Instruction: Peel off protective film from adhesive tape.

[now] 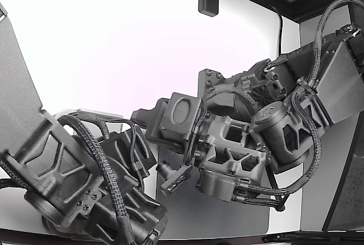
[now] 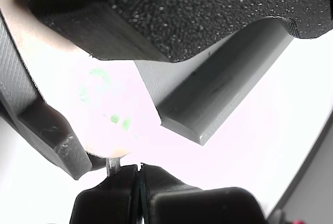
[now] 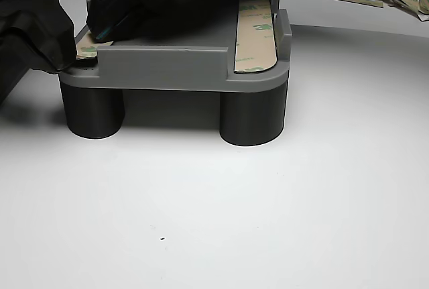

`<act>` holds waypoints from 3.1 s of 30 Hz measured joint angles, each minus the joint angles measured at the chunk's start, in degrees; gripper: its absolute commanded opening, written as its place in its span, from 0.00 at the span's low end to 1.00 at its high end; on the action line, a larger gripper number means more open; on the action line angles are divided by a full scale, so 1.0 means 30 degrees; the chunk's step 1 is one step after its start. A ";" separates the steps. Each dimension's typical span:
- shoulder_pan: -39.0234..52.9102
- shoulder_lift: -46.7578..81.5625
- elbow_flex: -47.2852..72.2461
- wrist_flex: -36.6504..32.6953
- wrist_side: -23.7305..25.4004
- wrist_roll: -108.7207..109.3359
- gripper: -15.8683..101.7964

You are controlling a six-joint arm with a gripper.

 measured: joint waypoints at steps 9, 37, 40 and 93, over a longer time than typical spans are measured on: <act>0.0029 0.0000 -0.0029 0.0088 -0.0059 0.0029 0.04; 0.0088 -0.0029 0.0820 -0.2490 0.1055 -0.0469 0.04; 0.0088 -0.0029 0.0820 -0.2520 0.1055 -0.0469 0.04; 0.0557 -0.0703 -0.0703 -0.0088 0.0850 -0.0557 0.04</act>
